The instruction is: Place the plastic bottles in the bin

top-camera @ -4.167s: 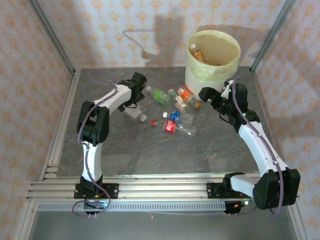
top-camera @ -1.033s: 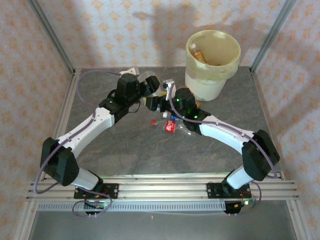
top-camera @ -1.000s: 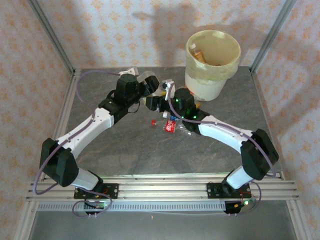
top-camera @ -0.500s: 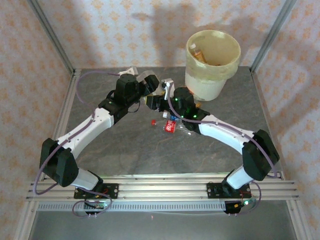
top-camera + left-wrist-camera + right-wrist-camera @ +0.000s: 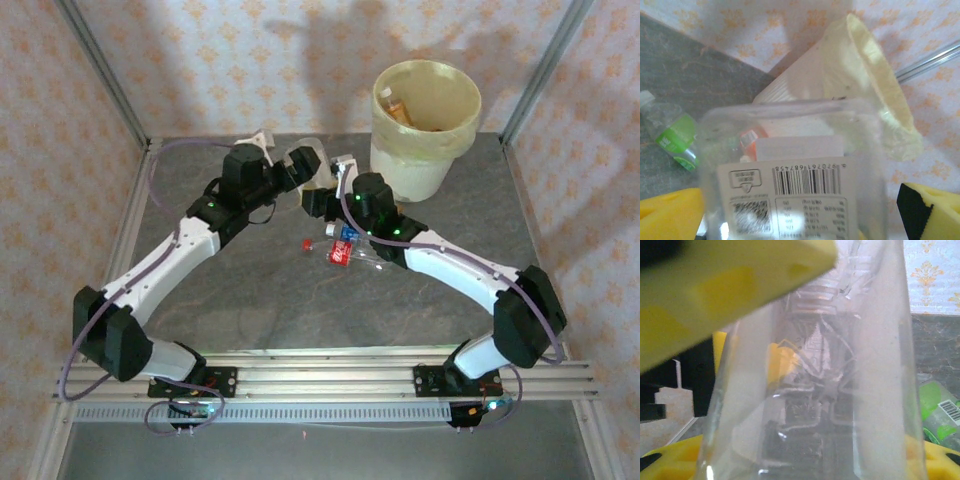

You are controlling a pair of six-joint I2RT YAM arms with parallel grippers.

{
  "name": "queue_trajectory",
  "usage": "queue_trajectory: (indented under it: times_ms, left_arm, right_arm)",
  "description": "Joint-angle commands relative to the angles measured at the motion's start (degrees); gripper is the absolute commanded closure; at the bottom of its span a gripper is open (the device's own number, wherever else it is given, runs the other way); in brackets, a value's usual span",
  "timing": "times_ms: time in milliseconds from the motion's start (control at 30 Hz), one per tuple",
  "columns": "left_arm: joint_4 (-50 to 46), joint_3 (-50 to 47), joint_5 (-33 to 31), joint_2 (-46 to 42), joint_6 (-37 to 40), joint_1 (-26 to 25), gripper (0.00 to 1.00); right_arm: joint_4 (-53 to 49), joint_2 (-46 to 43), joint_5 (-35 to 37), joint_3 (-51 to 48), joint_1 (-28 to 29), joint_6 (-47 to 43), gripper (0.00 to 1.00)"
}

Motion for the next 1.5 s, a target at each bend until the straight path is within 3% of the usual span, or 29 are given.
queue_trajectory:
  times_ms: [0,333,433,667,900,1133,1367,1467]
  left_arm:
    - [3.06,-1.91,-1.57,-6.97,-1.9,1.76,0.0]
    - [-16.16,-9.1,-25.97,-20.52,-4.3,5.09,0.0]
    - [-23.77,-9.4,-30.02,-21.5,-5.67,5.53,0.0]
    - [-30.31,-12.63,-32.41,-23.46,-7.21,5.73,0.0]
    - [-33.21,-15.47,-35.7,-26.58,-7.83,5.81,0.0]
    - [-36.05,-16.4,-39.92,-30.22,-6.8,5.9,0.0]
    - [-36.68,-17.58,-42.01,-32.48,-6.52,5.89,0.0]
    - [-36.23,-18.02,-41.66,-32.42,-6.69,5.96,0.0]
  right_arm:
    - [-3.63,-1.95,4.65,0.47,-1.42,-1.54,0.67]
    - [-11.06,-3.63,4.11,8.42,-9.84,-8.43,0.69]
    - [-12.7,-2.65,2.18,13.55,-13.54,-8.18,0.68]
    - [-16.71,3.44,-4.38,26.06,-23.25,-2.44,0.68]
    - [-32.43,14.59,-1.56,45.07,-29.44,1.64,0.67]
    - [-49.19,25.52,9.25,62.89,-30.21,3.31,0.63]
    - [-57.18,35.63,10.07,77.74,-30.22,7.34,0.52]
    - [-59.47,40.18,9.77,84.66,-30.21,9.6,0.41]
